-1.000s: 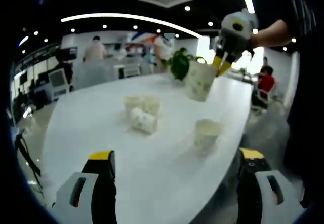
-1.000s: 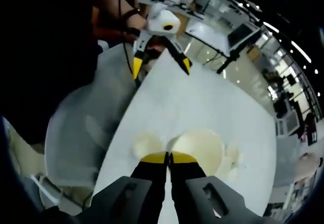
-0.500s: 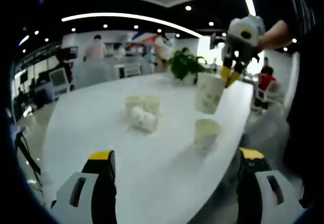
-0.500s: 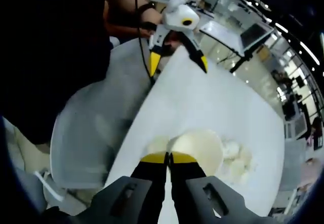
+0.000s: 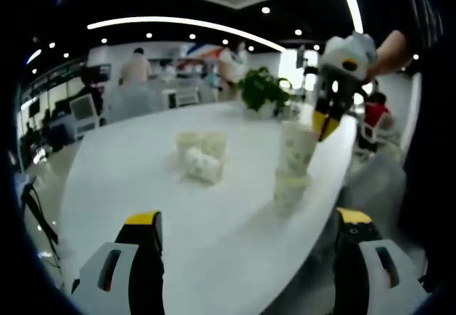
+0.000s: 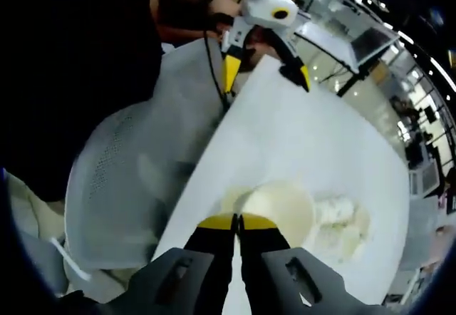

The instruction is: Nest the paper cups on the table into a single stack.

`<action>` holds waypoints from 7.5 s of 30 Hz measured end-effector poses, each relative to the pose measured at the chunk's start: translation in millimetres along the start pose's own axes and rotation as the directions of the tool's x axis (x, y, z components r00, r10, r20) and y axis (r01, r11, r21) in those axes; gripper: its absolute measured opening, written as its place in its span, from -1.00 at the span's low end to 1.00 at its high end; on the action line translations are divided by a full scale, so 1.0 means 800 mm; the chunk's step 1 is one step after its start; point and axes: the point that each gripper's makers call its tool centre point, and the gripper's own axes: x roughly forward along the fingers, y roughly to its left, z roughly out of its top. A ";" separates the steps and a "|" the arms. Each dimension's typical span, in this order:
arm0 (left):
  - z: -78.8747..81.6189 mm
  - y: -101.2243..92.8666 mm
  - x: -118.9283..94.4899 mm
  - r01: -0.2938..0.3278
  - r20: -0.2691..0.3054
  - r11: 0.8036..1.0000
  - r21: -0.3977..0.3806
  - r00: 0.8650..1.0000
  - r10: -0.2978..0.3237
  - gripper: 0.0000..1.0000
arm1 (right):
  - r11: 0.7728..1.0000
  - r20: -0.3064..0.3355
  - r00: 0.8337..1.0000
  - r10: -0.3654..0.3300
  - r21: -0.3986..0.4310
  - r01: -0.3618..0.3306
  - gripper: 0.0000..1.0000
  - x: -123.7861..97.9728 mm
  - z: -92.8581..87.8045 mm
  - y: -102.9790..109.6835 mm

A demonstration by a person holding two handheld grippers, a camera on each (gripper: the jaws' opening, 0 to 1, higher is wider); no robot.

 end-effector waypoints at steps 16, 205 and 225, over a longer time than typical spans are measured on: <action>-0.004 0.000 -0.001 -0.010 -0.007 1.000 -0.017 1.000 0.010 0.97 | 0.999 -0.022 0.999 0.032 0.007 -0.032 -1.00 0.031 -0.005 0.010; -0.044 0.032 -0.020 -0.102 -0.046 0.988 -0.118 0.994 0.097 0.97 | 0.993 -0.135 0.989 -0.052 0.094 0.066 -0.38 0.061 -0.153 -0.231; -0.044 0.033 -0.016 -0.097 -0.054 0.988 -0.118 0.994 0.092 0.97 | 0.994 -0.148 0.988 -0.044 0.091 0.058 -0.74 0.074 -0.160 -0.247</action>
